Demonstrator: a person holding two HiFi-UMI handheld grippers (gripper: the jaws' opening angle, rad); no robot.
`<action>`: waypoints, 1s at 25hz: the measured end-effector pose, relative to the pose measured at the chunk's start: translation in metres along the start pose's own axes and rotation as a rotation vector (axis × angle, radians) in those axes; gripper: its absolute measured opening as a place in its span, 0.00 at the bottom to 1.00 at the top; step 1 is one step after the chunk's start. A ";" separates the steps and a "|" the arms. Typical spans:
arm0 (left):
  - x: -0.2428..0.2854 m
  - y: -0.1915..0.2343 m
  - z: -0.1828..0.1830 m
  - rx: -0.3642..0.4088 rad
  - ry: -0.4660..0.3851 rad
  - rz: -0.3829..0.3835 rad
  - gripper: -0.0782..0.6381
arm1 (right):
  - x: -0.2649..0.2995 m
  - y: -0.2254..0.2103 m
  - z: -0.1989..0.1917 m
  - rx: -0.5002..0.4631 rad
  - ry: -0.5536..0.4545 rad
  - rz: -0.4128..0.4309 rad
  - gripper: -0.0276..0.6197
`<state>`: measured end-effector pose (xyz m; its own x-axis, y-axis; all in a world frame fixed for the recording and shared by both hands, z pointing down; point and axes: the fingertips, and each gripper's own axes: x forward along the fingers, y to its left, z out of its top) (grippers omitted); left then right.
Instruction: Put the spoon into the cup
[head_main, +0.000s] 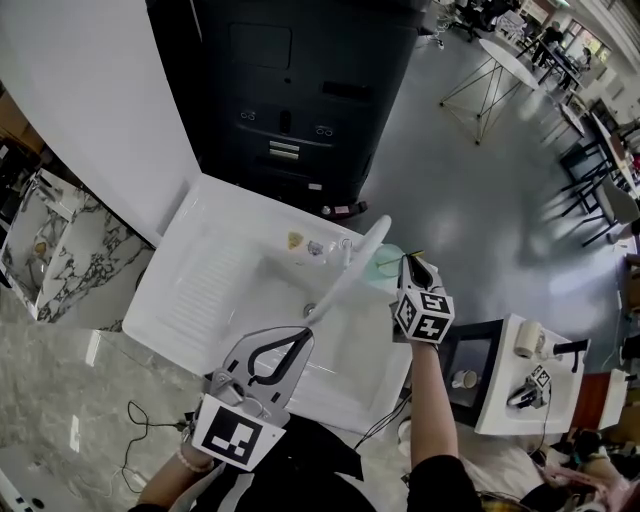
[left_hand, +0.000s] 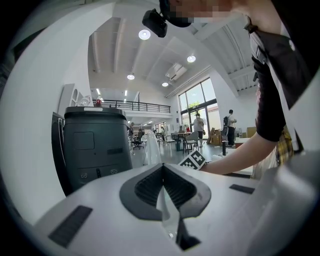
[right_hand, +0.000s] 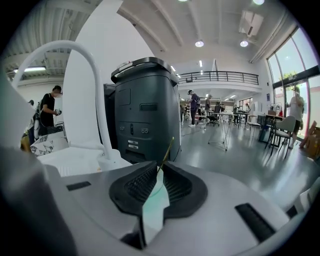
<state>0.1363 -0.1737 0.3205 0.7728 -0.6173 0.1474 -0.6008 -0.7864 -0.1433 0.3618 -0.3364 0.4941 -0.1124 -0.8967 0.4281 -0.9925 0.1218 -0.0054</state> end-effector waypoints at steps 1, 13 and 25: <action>0.000 0.001 0.000 0.000 -0.001 0.001 0.10 | 0.001 -0.002 -0.002 0.001 0.007 -0.007 0.08; -0.002 0.002 -0.001 0.003 -0.012 0.006 0.10 | -0.003 -0.009 -0.016 0.059 0.067 -0.001 0.21; 0.006 -0.013 0.008 0.008 -0.039 -0.053 0.10 | -0.030 0.004 -0.018 0.103 0.055 0.041 0.31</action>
<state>0.1499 -0.1669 0.3150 0.8111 -0.5732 0.1168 -0.5571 -0.8178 -0.1445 0.3620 -0.3015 0.4979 -0.1533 -0.8666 0.4750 -0.9870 0.1111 -0.1158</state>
